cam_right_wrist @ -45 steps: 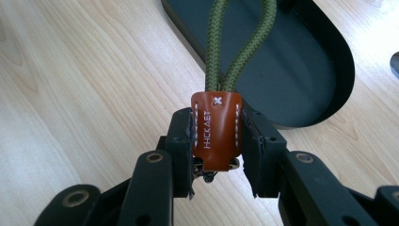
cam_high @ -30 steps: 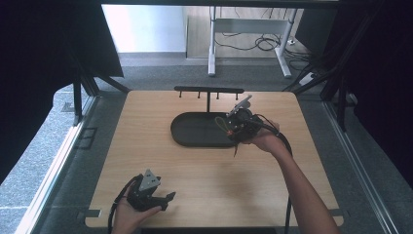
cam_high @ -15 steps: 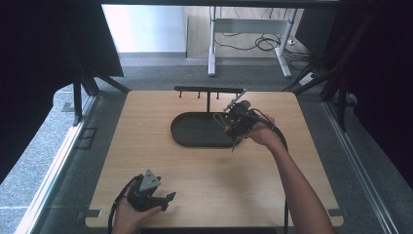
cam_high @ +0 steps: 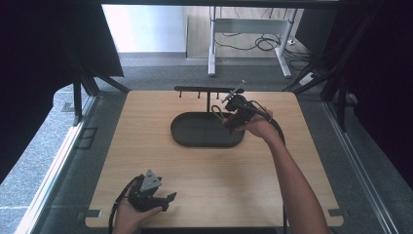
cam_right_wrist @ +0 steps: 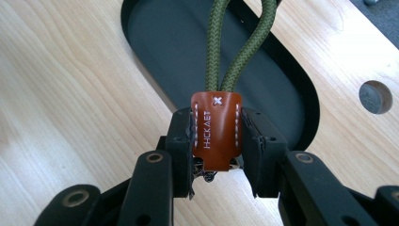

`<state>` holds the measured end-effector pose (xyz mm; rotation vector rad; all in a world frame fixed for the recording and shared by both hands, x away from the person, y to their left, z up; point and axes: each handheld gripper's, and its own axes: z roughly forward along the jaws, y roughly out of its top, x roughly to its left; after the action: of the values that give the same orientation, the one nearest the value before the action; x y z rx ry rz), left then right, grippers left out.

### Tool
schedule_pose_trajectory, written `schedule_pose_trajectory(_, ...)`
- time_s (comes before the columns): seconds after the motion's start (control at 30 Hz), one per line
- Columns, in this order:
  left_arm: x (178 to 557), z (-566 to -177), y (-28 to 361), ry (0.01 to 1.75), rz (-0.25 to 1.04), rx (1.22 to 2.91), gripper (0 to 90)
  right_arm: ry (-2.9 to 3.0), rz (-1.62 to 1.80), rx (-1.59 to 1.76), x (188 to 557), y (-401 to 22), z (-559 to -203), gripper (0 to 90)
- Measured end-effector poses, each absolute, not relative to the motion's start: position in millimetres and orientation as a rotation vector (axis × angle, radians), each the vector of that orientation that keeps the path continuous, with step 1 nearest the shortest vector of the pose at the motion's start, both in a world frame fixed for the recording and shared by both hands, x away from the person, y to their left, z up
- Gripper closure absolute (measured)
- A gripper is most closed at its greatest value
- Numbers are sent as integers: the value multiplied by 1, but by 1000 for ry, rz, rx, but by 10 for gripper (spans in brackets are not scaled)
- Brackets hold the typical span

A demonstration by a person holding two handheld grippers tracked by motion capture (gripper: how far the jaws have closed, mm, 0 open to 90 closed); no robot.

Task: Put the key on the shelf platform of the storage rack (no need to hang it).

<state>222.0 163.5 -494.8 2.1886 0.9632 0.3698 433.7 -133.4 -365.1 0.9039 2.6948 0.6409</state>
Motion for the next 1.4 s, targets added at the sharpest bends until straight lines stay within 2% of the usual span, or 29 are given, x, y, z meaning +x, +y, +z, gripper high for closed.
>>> schedule_pose_trajectory(0.7, 222, -493, 168, 974, 371, 2173, 256, 2675, 626, 961, 460, -132, -376, 664)
schedule_pose_trajectory(1.4, 222, -493, 170, 980, 369, 2164, 256, 2655, 629, 1041, 480, -135, -414, 663)
